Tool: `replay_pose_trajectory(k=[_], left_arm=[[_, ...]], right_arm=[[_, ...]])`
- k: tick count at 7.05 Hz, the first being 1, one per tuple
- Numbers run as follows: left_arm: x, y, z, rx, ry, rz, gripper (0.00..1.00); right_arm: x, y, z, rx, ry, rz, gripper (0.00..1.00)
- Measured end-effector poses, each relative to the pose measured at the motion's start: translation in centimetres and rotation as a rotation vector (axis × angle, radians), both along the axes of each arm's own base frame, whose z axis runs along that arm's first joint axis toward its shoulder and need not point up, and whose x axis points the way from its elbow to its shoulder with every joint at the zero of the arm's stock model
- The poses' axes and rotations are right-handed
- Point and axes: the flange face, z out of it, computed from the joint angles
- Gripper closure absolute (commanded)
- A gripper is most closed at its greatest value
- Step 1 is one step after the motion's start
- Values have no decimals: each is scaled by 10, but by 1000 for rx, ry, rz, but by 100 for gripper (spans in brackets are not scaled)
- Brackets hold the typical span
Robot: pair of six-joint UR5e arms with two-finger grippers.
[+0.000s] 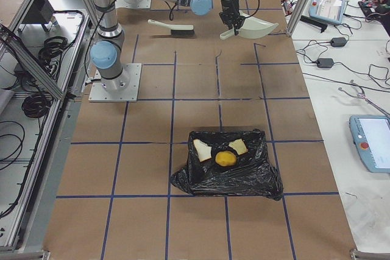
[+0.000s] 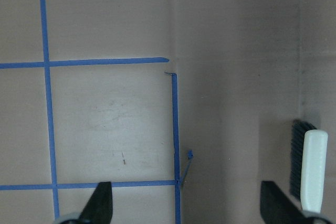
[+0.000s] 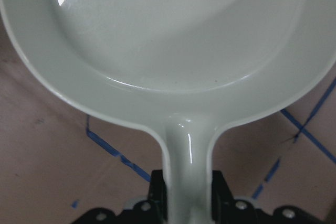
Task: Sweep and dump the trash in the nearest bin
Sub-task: 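Bring the empty dustpan back over the table with the right gripper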
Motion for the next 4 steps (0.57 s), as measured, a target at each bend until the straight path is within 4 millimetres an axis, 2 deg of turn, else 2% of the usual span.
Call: replay_pose_trajectory(k=[1,3,4], left_arm=[[0,0,0,0,0,0,1],[0,0,0,-1,0,0,1],[0,0,0,-1,0,0,1]], right_arm=[[33,3,-16,27,-59,-95,98],[103,7,-61,98,-109,-271,98],[133,3,-78,117,-118,-338,98]])
